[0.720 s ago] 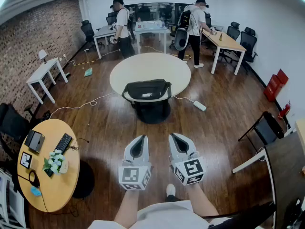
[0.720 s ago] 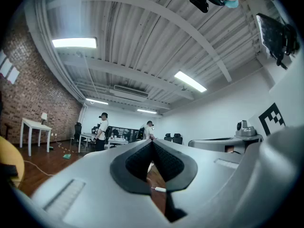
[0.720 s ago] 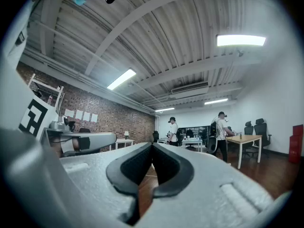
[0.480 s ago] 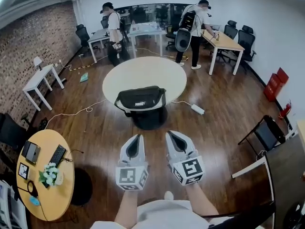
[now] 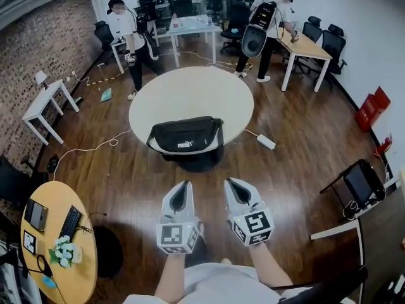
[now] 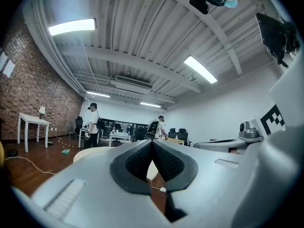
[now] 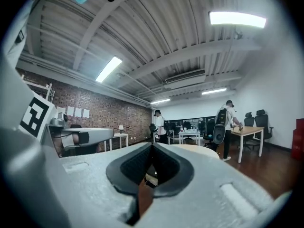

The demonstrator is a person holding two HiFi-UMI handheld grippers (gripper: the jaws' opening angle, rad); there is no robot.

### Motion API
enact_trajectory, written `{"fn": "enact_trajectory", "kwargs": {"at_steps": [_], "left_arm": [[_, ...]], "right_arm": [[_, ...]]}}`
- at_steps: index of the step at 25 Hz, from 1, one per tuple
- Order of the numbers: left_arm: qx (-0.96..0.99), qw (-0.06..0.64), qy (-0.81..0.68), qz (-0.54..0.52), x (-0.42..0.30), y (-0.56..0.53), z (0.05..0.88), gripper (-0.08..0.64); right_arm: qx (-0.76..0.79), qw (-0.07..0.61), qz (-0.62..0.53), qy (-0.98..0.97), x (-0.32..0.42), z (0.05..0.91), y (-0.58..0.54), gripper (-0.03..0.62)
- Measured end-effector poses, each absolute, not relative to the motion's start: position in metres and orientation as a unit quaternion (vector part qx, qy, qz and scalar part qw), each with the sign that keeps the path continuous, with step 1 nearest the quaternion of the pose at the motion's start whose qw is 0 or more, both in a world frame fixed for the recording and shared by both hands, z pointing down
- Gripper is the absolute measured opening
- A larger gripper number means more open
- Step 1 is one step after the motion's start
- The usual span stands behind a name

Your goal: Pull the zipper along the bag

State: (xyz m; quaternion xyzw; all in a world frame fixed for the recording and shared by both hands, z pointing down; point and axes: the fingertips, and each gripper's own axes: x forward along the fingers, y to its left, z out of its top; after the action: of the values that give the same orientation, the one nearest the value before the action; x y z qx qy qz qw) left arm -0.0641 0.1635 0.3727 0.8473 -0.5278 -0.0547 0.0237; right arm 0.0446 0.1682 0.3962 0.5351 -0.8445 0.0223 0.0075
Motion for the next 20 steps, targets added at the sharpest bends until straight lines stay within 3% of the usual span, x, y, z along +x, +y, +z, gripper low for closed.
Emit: {"fn": "enact_trajectory", "kwargs": {"at_steps": [11,20], "left_arm": [[0.870,0.014,-0.487,-0.074,-0.097,-0.034,0.347,0.017],[0.887,0.050,-0.456,-0.049,-0.076,-0.117,0.379,0.017]], "right_arm": [[0.573,0.020,-0.013,-0.819,0.022,0.370,-0.023,-0.014],[0.594,0.062,0.037,-0.802,0.043,0.421,-0.100,-0.014]]}}
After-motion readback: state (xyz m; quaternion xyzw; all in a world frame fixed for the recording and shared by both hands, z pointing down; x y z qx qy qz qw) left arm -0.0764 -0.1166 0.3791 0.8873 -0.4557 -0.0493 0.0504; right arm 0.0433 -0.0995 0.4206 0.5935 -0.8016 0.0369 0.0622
